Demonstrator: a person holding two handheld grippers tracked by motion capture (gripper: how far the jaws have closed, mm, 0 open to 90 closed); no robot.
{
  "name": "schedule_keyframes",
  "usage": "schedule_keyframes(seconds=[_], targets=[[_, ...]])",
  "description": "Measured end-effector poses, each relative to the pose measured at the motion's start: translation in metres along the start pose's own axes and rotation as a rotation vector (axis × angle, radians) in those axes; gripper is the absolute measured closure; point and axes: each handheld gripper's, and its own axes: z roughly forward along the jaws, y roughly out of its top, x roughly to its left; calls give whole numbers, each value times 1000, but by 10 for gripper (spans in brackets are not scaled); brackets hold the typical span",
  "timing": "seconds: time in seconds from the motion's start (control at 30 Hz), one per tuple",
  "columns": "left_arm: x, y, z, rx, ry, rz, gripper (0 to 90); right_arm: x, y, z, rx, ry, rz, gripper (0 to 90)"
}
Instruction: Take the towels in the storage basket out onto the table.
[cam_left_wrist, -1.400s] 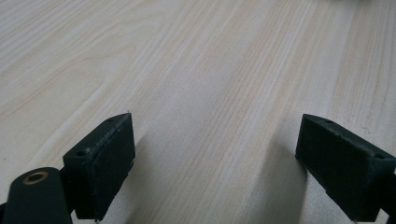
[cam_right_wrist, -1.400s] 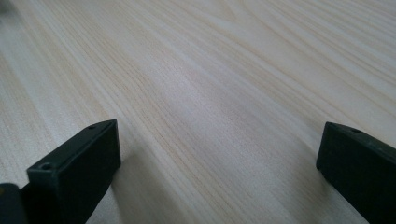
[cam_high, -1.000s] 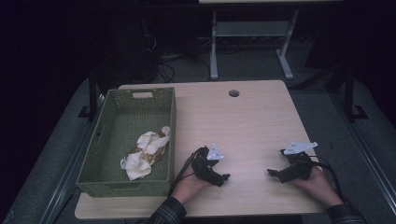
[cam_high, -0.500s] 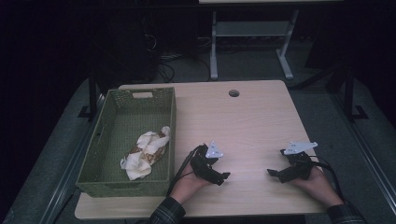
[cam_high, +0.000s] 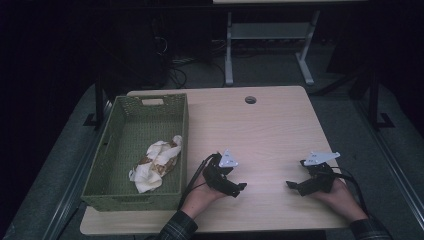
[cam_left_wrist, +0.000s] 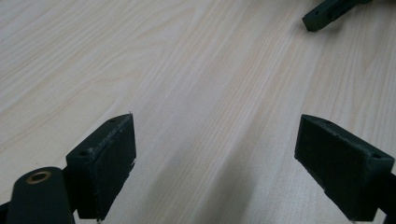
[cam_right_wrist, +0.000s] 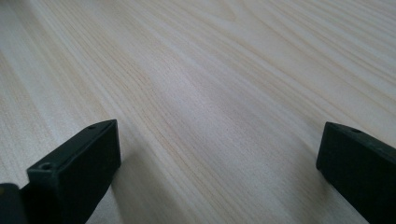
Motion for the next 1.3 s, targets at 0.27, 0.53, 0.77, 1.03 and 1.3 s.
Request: schedule_keyframes(seconds=[0.27, 0.53, 0.77, 1.03, 1.3], targets=[[0, 4, -6, 1, 27, -10, 123, 0, 0, 0, 0, 0, -2, 0], [-1, 7, -11, -10, 21, -19, 123, 0, 0, 0, -1, 0, -2, 0], [0, 10, -15, -24, 26, -22, 124, 0, 0, 0, 0, 0, -1, 0], [1, 14, -23, -32, 32, -15, 124, 0, 0, 0, 0, 0, 0, 0], [3, 19, -31, -78, -8, -13, 124, 0, 0, 0, -1, 0, -2, 0]])
